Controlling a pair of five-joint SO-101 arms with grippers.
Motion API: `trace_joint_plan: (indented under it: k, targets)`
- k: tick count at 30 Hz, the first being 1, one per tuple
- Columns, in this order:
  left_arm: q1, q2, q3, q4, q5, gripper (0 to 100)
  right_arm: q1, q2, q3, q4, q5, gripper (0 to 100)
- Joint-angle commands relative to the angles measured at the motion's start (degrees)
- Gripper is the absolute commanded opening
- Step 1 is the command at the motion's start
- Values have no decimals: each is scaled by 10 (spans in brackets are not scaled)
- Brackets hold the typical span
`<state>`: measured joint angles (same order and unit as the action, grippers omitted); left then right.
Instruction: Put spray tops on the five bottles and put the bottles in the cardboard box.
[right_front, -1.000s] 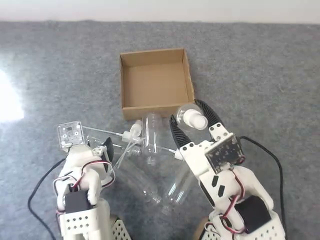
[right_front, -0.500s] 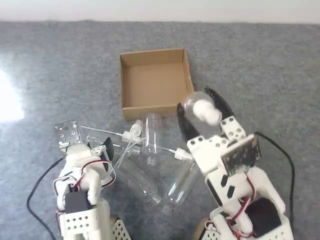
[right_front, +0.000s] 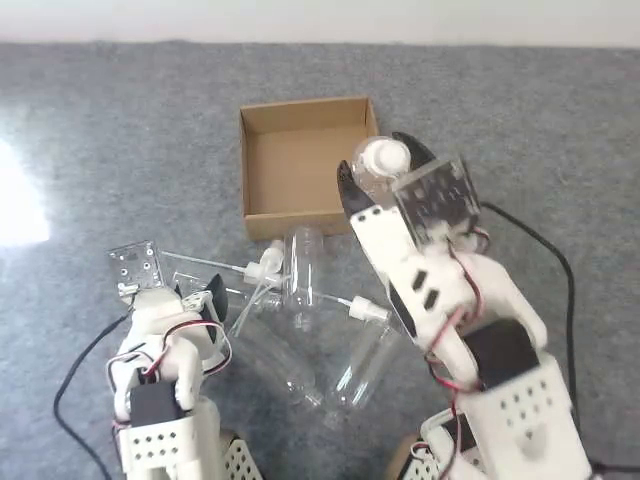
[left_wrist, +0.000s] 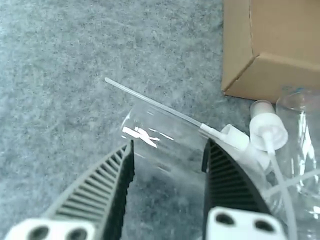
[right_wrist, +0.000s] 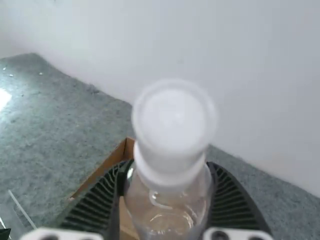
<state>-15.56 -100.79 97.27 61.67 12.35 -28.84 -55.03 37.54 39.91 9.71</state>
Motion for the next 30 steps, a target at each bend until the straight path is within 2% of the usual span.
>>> trace_joint_plan:
  k: [1, 17, 30]
  targets:
    - [0, -6, -6, 2, 7, 210, 7, 63, -67, -4, 4, 107]
    - [0, -6, -6, 2, 7, 210, -53, 296, -207, -4, 4, 108]
    - [0, -6, -5, 2, 7, 210, -56, 468, -338, -4, 4, 108]
